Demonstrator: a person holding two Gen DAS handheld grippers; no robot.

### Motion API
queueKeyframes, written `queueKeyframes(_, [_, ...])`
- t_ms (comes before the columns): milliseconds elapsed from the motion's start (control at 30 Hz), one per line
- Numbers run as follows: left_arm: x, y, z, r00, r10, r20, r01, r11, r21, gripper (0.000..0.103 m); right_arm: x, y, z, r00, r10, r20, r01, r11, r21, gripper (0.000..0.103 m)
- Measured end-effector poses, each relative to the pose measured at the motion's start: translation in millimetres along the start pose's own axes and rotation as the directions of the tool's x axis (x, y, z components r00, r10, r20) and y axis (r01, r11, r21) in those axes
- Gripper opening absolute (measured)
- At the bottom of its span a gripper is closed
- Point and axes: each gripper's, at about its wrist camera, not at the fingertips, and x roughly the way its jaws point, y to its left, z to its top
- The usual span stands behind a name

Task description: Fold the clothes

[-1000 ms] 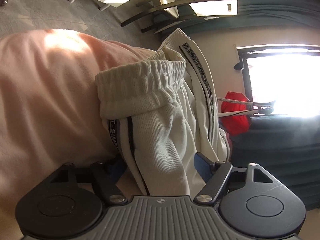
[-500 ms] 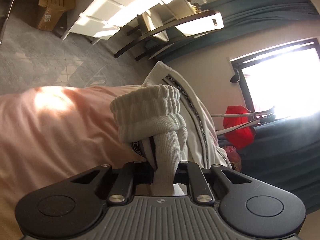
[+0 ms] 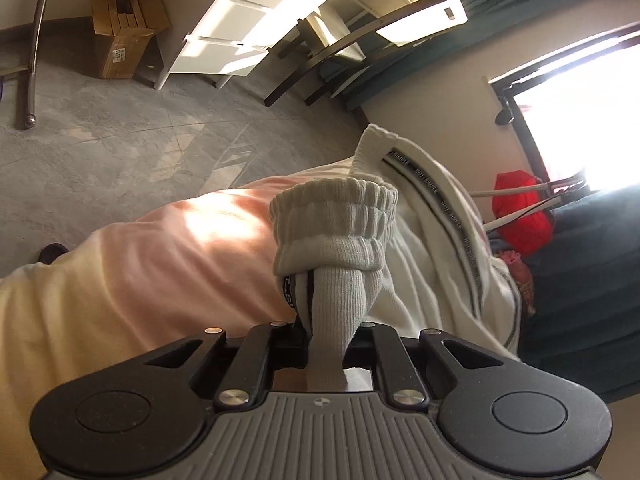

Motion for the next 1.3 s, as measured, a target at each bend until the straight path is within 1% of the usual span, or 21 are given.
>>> queueKeyframes(100, [2.7,-4.2,-4.8,0.998,0.06,0.009,-0.06,0.994,0.093,0.018,9.4,-1.2,-8.6,0.998,-0.058,-0.039,0.056,0.997,-0.057,0.006])
queueKeyframes(133, [0.2,-6.9,-6.7,0.997,0.074,0.018,-0.076,0.99,0.118,0.024,11.4,0.9,-11.4,0.996,-0.077,-0.045,0.073,0.994,-0.085,0.006])
queueKeyframes(167, [-1.4,-13.1,-8.2,0.995,0.092,0.031,-0.096,0.984,0.149,0.027,13.0,4.1,-14.3,0.994,-0.097,-0.048,0.09,0.989,-0.118,0.007])
queueKeyframes(267, [-8.8,-36.4,-14.6,0.984,0.154,0.089,-0.172,0.952,0.252,0.046,11.9,10.8,-18.6,0.993,-0.115,-0.036,0.108,0.98,-0.167,0.011])
queueKeyframes(300, [-11.9,-42.7,-17.8,0.979,0.173,0.106,-0.197,0.94,0.278,0.06,11.7,12.3,-19.3,0.992,-0.119,-0.036,0.111,0.978,-0.175,0.015])
queueKeyframes(333, [-15.2,-48.0,-20.7,0.975,0.186,0.122,-0.215,0.929,0.3,0.073,11.0,13.4,-18.8,0.993,-0.113,-0.039,0.104,0.978,-0.179,0.025])
queueKeyframes(367, [-19.2,-51.8,-23.7,0.973,0.189,0.136,-0.223,0.922,0.316,0.079,9.9,14.2,-17.8,0.994,-0.102,-0.043,0.093,0.979,-0.181,0.033])
queueKeyframes(400, [-23.5,-56.5,-27.5,0.97,0.192,0.15,-0.232,0.915,0.331,0.088,7.0,15.8,-17.3,0.995,-0.09,-0.038,0.082,0.978,-0.19,0.053])
queueKeyframes(433, [-27.9,-61.1,-31.8,0.968,0.191,0.164,-0.237,0.908,0.346,0.092,2.2,18.8,-17.1,0.996,-0.084,-0.024,0.078,0.975,-0.206,0.07])
queueKeyframes(500, [-36.5,-69.9,-41.9,0.966,0.175,0.192,-0.238,0.894,0.379,0.095,-8.7,27.4,-16.8,0.996,-0.083,0.01,0.083,0.965,-0.247,0.085])
queueKeyframes(633, [-53.8,-87.4,-62.1,0.959,0.142,0.245,-0.241,0.864,0.442,0.097,-42.8,54.2,-20.0,0.998,-0.029,0.064,0.05,0.928,-0.368,0.083])
queueKeyframes(700, [-62.5,-96.2,-72.2,0.955,0.123,0.271,-0.243,0.847,0.472,0.098,-67.3,72.7,-25.6,0.996,0.04,0.078,-0.002,0.898,-0.44,0.083])
queueKeyframes(767, [-70.3,-107.4,-82.9,0.95,0.097,0.296,-0.242,0.826,0.509,0.098,-94.2,92.1,-35.1,0.989,0.137,0.064,-0.085,0.857,-0.507,0.084])
queueKeyframes(833, [-75.2,-127.2,-96.9,0.948,0.044,0.316,-0.226,0.792,0.567,0.099,-120.9,111.1,-47.2,0.971,0.239,0.025,-0.183,0.802,-0.569,0.084])
queueKeyframes(900, [-80.4,-144.5,-111.6,0.944,-0.012,0.329,-0.205,0.76,0.617,0.101,-145.4,127.1,-63.0,0.949,0.314,-0.021,-0.258,0.74,-0.621,0.084])
queueKeyframes(967, [-82.5,-162.6,-130.0,0.939,-0.081,0.334,-0.178,0.717,0.674,0.103,-167.8,140.6,-79.1,0.924,0.377,-0.068,-0.326,0.68,-0.657,0.084])
queueKeyframes(1100, [-70.4,-185.3,-167.6,0.933,-0.182,0.311,-0.132,0.63,0.766,0.103,-198.1,148.9,-116.6,0.873,0.465,-0.146,-0.43,0.592,-0.682,0.083])
queueKeyframes(1167, [-58.3,-187.6,-184.4,0.929,-0.223,0.295,-0.109,0.598,0.794,0.103,-205.7,145.7,-137.1,0.859,0.481,-0.173,-0.454,0.562,-0.692,0.083])
queueKeyframes(1200, [-51.9,-187.7,-192.1,0.927,-0.241,0.286,-0.097,0.584,0.806,0.103,-207.3,143.4,-145.9,0.854,0.485,-0.187,-0.464,0.55,-0.694,0.083])
queueKeyframes(1233, [-45.1,-185.7,-198.1,0.928,-0.249,0.276,-0.086,0.577,0.812,0.103,-207.5,142.1,-153.5,0.852,0.483,-0.2,-0.47,0.539,-0.699,0.083])
queueKeyframes(1300, [-31.8,-178.8,-206.1,0.937,-0.245,0.251,-0.066,0.58,0.812,0.103,-206.8,141.7,-167.1,0.851,0.476,-0.22,-0.471,0.51,-0.72,0.083])
